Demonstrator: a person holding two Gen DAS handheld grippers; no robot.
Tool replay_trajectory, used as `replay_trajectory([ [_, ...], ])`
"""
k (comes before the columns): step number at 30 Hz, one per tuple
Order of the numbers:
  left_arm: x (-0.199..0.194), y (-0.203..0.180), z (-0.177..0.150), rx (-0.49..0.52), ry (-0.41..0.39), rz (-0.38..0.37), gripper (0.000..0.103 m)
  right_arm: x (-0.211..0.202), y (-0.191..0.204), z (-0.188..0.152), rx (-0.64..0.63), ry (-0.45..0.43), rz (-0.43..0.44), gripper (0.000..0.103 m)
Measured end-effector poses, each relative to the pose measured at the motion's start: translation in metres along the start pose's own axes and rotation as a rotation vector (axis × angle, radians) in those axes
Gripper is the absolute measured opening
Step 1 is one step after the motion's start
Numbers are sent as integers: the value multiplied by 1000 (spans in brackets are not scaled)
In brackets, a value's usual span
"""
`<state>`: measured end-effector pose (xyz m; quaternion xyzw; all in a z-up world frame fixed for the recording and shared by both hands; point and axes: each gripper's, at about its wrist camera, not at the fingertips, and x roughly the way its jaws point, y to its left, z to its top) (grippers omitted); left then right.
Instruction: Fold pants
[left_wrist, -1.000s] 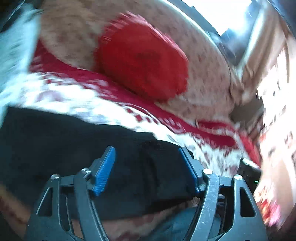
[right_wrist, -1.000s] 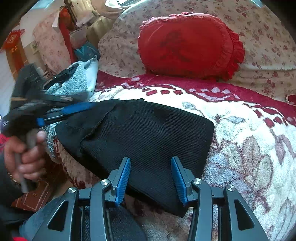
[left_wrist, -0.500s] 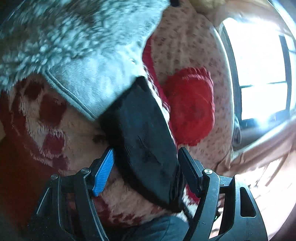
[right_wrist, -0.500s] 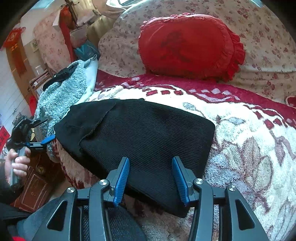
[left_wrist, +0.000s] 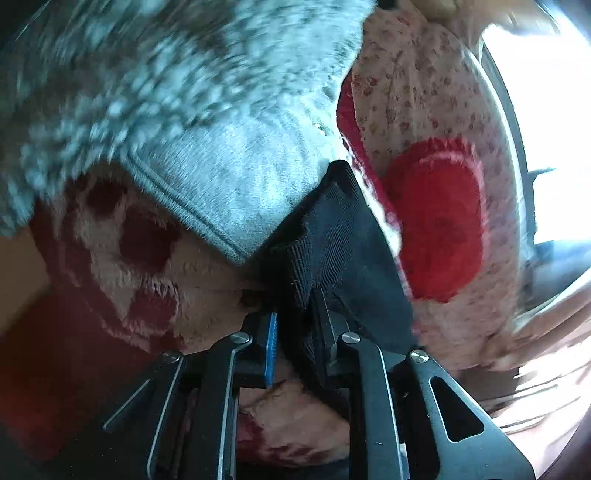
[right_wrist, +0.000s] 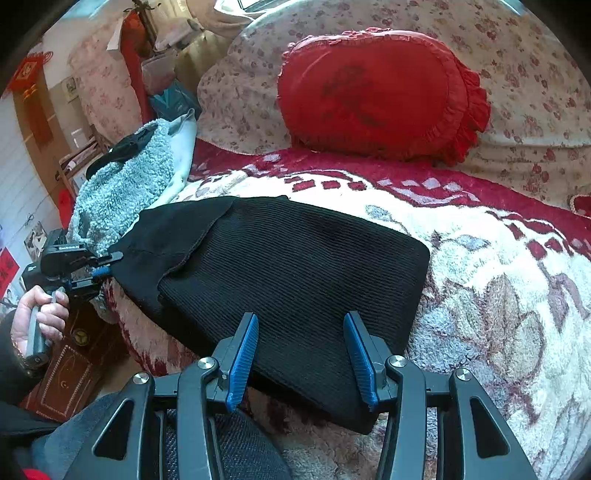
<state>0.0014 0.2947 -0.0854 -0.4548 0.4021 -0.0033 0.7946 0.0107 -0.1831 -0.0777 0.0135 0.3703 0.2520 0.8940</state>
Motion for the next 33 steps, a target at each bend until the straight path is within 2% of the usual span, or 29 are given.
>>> replay_trajectory([
  [2,-10,-26,-10,138,-53,75,10,0,0,0,0,0,0,47],
  [4,-22,-56,-25,294,-112,87,10,0,0,0,1,-1,0,47],
  [6,-34,-89,-44,465,-166,44,9,0,1,0,1,0,0,47],
  [8,-41,-120,-63,631,-198,-30,10,0,0,1,10,1,2,47],
  [10,-40,-151,-87,789,-172,-123,10,-1,0,1,21,4,12,47],
  [12,-34,-173,-104,879,-131,-192,10,-3,-4,3,45,5,38,49],
  [14,-20,-197,-126,959,-35,-263,9,-4,-5,3,59,6,52,49],
  [16,-6,-218,-146,1035,51,-300,9,-7,-6,4,72,-3,90,49],
  [17,1,-231,-162,1089,98,-318,9,-10,-6,5,68,-16,107,45],
  [18,2,-237,-173,1114,111,-326,10,-14,-5,6,58,-32,98,38],
  [21,15,-258,-198,1183,168,-349,10,-43,-10,12,67,-164,6,37],
  [23,28,-269,-203,1198,207,-343,10,-58,-24,12,112,-226,-120,37],
  [24,38,-273,-207,1203,242,-332,10,-62,-32,11,142,-237,-187,37],
  [26,54,-278,-211,1206,300,-311,10,-67,-46,8,199,-240,-264,37],
  [29,82,-280,-217,1211,381,-223,10,-68,-58,5,246,-224,-298,37],
  [33,102,-276,-224,1214,486,-177,10,-66,-67,4,280,-196,-348,37],
])
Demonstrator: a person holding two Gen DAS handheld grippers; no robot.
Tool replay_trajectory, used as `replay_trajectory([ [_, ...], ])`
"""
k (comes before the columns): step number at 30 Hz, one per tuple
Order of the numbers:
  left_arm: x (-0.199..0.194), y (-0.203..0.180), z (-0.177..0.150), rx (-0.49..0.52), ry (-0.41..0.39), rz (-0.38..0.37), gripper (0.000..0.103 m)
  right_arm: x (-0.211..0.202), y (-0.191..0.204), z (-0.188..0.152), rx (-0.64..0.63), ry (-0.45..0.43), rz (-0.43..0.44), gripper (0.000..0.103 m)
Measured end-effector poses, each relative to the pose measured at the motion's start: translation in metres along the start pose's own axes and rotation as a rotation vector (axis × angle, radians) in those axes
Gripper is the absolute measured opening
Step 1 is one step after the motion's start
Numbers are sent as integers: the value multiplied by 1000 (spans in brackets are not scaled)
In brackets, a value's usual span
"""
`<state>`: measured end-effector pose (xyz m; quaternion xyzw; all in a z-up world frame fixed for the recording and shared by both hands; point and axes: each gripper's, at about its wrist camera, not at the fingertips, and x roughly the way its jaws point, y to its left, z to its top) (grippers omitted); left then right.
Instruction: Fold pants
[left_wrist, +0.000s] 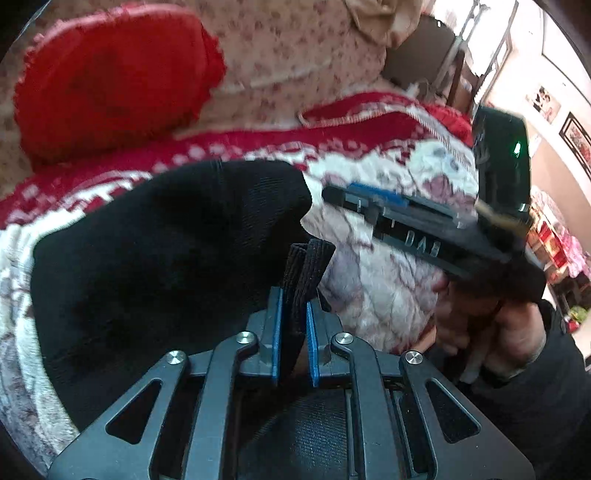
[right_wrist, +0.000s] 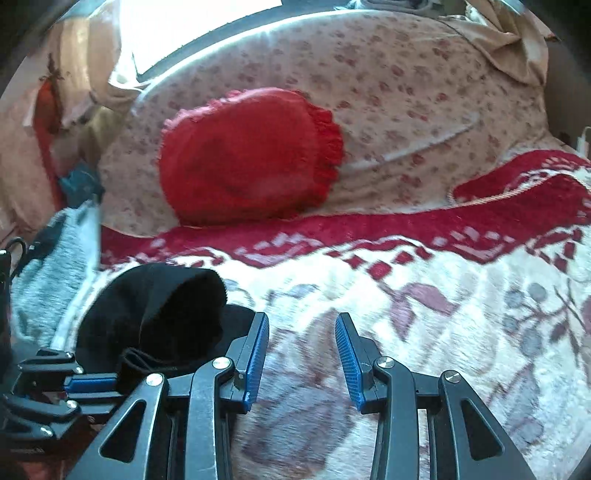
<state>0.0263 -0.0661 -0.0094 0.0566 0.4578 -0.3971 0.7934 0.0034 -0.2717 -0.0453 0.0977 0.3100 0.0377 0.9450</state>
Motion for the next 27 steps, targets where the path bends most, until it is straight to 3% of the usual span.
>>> replay_trajectory([
  [3,0,0,0,-2,-7,-15,18,-3,-5,1,28,-18,-6,37],
  [5,-7,0,-3,-14,-19,-55,33,-9,-5,1,39,-43,-3,37],
  [6,-14,2,-7,-14,-33,-67,36,-12,-6,2,41,-59,1,37],
  [9,-51,3,-18,-4,-128,-140,37,-26,-6,4,58,-117,33,37],
  [13,-91,33,-43,-51,-255,-98,37,-47,9,6,4,-172,190,37],
  [15,-91,63,-56,-152,-243,-34,37,-53,29,4,-93,-144,336,37],
  [17,-78,88,-69,-238,-175,8,20,-56,51,-3,-206,-99,431,37],
  [18,-70,96,-74,-260,-157,21,17,-52,63,-8,-270,-53,466,35],
  [20,-57,103,-79,-292,-144,38,13,-28,77,-21,-341,82,402,34],
  [22,-52,99,-78,-274,-151,49,12,5,75,-34,-330,228,332,34],
  [27,-49,87,-68,-206,-146,114,12,8,70,-27,-290,220,359,34],
])
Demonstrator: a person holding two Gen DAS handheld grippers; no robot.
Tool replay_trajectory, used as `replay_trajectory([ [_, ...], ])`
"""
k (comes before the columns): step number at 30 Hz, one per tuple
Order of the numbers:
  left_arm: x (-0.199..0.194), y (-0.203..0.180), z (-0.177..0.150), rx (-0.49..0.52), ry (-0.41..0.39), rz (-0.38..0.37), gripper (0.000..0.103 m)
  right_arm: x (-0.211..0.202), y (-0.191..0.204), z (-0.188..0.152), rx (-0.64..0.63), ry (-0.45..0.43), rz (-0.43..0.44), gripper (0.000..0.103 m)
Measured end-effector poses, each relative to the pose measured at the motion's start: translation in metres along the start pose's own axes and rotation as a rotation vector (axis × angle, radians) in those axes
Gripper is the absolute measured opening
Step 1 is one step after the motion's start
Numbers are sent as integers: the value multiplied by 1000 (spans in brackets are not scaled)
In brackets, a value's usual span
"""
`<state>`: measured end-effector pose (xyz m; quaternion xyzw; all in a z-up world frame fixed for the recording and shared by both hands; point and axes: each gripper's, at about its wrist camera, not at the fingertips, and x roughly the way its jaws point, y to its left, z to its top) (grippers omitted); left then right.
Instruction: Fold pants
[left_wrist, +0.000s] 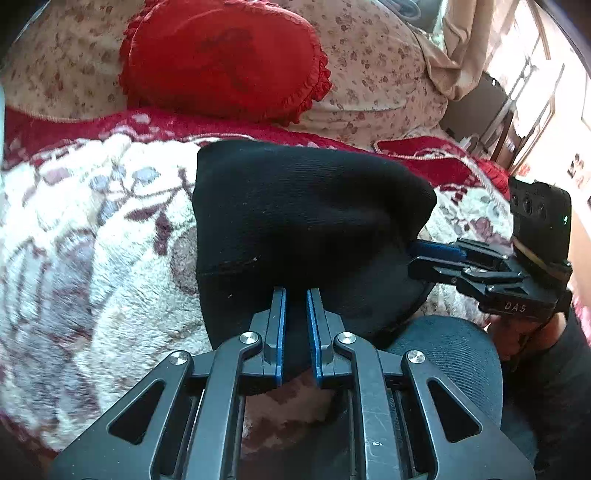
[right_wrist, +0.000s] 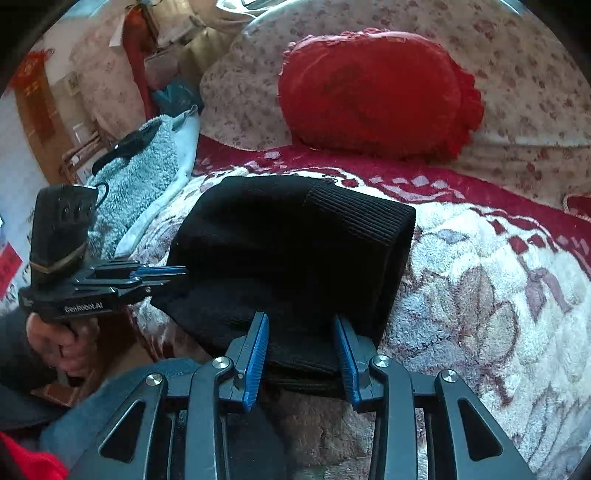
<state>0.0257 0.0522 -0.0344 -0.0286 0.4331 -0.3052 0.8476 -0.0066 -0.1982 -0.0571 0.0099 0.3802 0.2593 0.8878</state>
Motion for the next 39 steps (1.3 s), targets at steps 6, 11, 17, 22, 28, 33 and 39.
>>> replay_trajectory([
  [6,-37,-14,44,53,-156,9,13,-38,1,14,-9,-223,2,34],
  [11,31,13,77,-42,-29,126,12,10,-18,31,48,-135,-104,34],
  [17,42,18,65,-30,-21,160,12,30,-33,22,122,-97,-77,34],
  [22,8,19,67,-46,-81,112,17,-2,-52,13,260,-185,38,34],
  [28,-13,39,39,-124,-124,51,58,-17,-66,-9,413,-214,168,41],
  [33,17,61,27,-242,-37,-34,58,23,-75,-20,513,-92,233,45],
  [39,16,53,33,-234,-50,-30,35,26,-71,-8,492,-90,271,33],
])
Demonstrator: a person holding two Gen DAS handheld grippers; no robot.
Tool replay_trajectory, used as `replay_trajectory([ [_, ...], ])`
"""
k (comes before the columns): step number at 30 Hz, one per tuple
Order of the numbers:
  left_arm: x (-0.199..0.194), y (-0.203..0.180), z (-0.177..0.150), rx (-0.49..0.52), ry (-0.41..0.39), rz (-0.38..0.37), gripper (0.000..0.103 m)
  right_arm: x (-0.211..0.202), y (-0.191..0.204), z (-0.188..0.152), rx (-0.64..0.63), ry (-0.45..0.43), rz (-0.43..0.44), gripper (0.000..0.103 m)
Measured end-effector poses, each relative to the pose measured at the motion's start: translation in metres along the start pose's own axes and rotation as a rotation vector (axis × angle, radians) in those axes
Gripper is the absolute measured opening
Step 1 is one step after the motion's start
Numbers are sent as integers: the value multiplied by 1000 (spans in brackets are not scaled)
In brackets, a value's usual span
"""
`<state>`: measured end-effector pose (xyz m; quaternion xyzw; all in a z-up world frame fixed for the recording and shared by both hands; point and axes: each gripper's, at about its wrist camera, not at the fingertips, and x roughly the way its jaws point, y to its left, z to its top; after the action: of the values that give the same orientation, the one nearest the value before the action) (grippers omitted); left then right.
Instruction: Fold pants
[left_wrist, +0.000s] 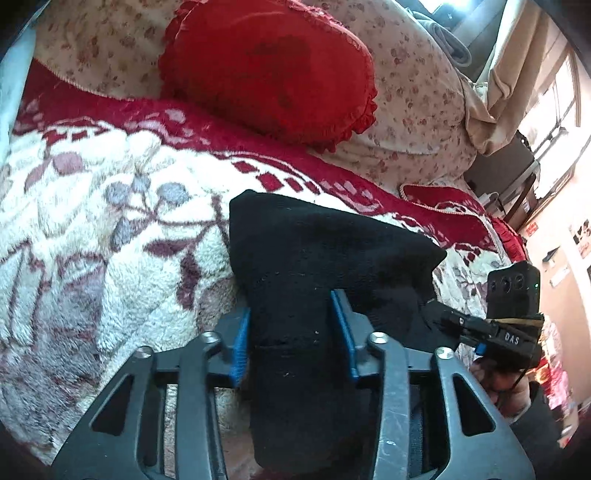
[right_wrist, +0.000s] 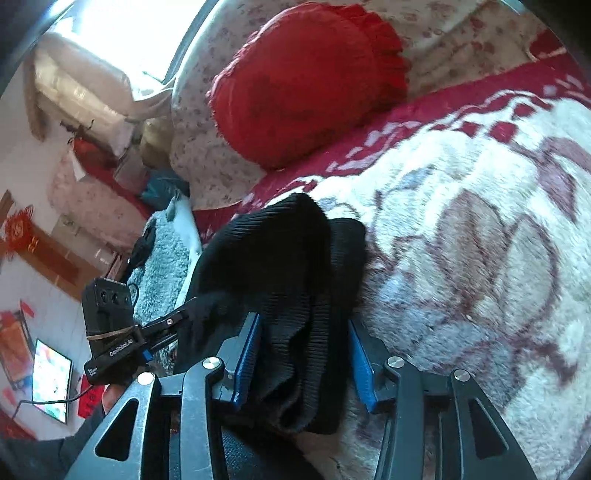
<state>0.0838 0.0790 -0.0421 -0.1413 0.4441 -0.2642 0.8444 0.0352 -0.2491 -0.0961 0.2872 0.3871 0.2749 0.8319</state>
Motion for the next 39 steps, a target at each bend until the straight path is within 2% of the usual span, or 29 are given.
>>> replay_trajectory([
  [2,-2,-3,6,-2,-6,-8,33,-9,7,7,-17,-55,19,30],
  [6,1,-18,30,42,-51,-8,33,-25,15,26,-53,-158,16,29],
  [8,14,-22,43,60,-53,10,35,-23,10,38,-55,-195,-19,30],
  [9,25,-22,46,69,-36,36,35,-15,5,43,-51,-194,-65,32],
  [10,37,-21,46,74,-3,82,38,-10,-1,44,-24,-179,-88,34],
  [11,43,-18,45,69,12,108,47,-1,-11,45,30,-140,-121,36],
  [12,42,-17,43,60,1,105,51,3,-18,43,66,-120,-126,36],
  [14,34,-16,41,60,-10,105,57,-11,-22,37,106,-167,-93,36],
  [16,23,-16,36,69,-15,114,60,-28,-10,35,63,-214,-113,36],
  [20,-6,-24,20,105,-55,179,78,-63,34,17,-109,-283,-182,36],
  [21,-12,-27,16,118,-60,199,80,-70,51,6,-189,-300,-219,36],
  [23,-19,-37,4,142,-46,259,91,-75,72,-12,-301,-321,-320,36],
  [26,-26,-51,-12,188,-69,393,91,-70,82,-33,-368,-318,-433,36],
  [29,-31,-66,-24,239,-97,479,91,-60,77,-39,-360,-286,-460,36],
  [32,-31,-75,-31,261,-88,496,91,-56,74,-41,-377,-270,-475,36],
  [39,-23,-85,-43,281,-46,465,91,-56,71,-45,-365,-270,-458,36],
])
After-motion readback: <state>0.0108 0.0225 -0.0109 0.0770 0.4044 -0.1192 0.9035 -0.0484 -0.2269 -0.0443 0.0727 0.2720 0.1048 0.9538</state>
